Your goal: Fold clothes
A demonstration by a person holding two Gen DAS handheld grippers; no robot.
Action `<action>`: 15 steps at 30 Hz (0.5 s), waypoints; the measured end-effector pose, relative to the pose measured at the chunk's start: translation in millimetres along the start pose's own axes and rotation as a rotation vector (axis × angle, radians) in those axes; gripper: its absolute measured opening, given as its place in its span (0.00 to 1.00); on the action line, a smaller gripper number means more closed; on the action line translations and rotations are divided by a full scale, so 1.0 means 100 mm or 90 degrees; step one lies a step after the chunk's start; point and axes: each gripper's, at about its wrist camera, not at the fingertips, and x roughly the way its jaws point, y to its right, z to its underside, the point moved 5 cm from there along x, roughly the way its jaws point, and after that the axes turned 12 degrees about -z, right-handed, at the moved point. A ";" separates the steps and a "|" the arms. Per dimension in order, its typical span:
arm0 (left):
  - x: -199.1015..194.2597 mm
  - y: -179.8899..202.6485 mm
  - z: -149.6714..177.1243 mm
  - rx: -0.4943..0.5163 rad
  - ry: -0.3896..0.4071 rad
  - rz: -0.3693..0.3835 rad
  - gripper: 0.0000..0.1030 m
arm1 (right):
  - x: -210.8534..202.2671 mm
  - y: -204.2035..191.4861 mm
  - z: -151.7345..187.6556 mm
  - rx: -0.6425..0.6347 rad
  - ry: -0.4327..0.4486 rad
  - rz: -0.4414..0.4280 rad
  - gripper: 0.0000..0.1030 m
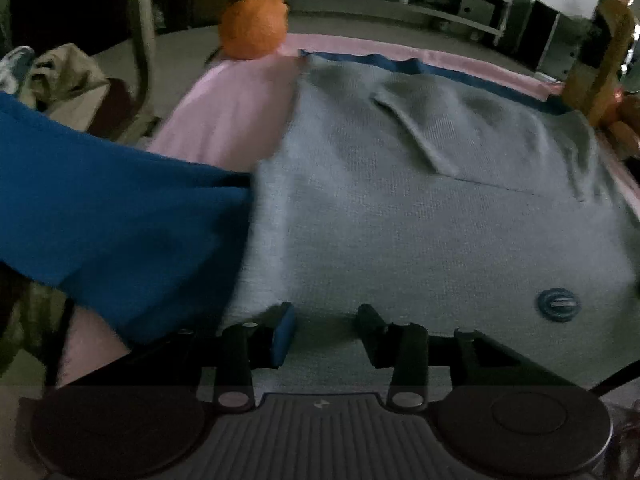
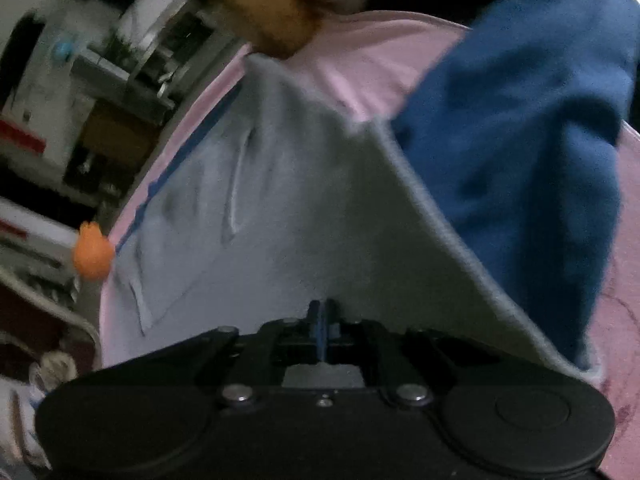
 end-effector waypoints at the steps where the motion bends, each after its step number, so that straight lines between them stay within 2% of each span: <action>1: 0.00 -0.05 0.01 -0.004 -0.001 -0.006 0.37 | -0.10 0.06 -0.03 0.014 0.020 0.008 0.00; 4: -0.16 -0.19 0.06 -0.014 0.016 -0.021 0.23 | -0.41 0.26 -0.10 0.056 0.080 0.034 0.00; 5: -0.25 -0.24 0.08 -0.014 0.033 -0.028 0.24 | -0.52 0.31 -0.12 0.068 0.100 0.040 0.00; 6: -0.40 -0.27 0.11 -0.010 0.066 -0.033 0.25 | -0.65 0.32 -0.10 0.067 0.117 0.043 0.05; 8: -0.70 -0.33 0.21 0.000 0.121 -0.029 0.28 | -0.93 0.26 -0.04 0.035 0.146 0.047 0.07; 9: -0.83 -0.35 0.28 0.003 0.134 -0.008 0.32 | -1.07 0.22 0.00 0.023 0.158 0.038 0.07; 11: -1.07 -0.35 0.44 0.007 0.146 0.050 0.34 | -1.35 0.10 0.14 0.020 0.162 -0.032 0.07; 14: -1.32 -0.28 0.65 0.046 0.140 0.118 0.39 | -1.67 -0.23 0.43 -0.017 0.130 -0.106 0.11; 15: -1.38 -0.25 0.73 0.063 0.134 0.134 0.42 | -1.73 -0.38 0.54 -0.047 0.109 -0.104 0.15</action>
